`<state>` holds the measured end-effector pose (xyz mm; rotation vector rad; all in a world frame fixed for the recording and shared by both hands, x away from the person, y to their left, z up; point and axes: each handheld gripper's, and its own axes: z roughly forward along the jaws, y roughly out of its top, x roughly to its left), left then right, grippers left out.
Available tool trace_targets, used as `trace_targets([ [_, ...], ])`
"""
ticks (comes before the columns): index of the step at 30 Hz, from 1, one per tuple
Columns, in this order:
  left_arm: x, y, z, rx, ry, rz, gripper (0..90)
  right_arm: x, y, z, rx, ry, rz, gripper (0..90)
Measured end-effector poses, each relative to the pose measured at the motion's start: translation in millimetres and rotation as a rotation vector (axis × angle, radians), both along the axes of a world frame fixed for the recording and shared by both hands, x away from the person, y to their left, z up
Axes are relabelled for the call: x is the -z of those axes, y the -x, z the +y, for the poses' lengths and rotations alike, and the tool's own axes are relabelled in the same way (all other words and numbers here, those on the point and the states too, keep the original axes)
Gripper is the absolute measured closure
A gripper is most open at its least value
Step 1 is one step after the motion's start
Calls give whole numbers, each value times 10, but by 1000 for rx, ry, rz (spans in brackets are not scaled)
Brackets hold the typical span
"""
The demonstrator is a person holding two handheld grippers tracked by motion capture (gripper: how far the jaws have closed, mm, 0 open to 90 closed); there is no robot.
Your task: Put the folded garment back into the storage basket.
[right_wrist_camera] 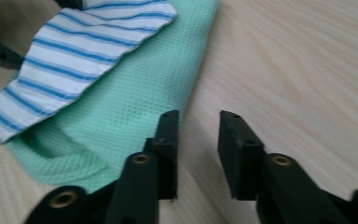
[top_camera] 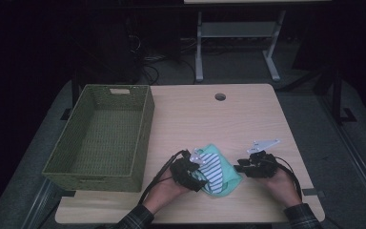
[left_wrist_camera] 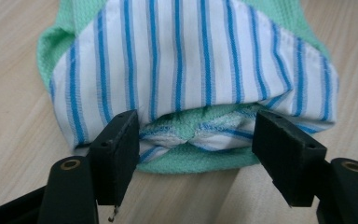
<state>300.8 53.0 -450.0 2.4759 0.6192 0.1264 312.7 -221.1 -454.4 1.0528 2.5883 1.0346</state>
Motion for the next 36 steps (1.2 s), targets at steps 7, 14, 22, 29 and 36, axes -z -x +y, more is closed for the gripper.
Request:
trace_targets([
  [7,33,-21,-15,16,-23,-6,309,52,-44,-60,67,-5,-18,415],
  [14,23,-57,-23,30,-42,-20,430,135,-145,-180,187,4,-36,250],
  [22,-1,-143,-2,32,-49,-3,636,208,-213,-310,271,-13,-44,202],
  [29,-18,-174,-23,39,-63,12,761,271,-207,-306,279,6,-115,146],
  [36,-34,-214,20,34,-32,40,778,282,-220,-300,291,6,-116,126],
])
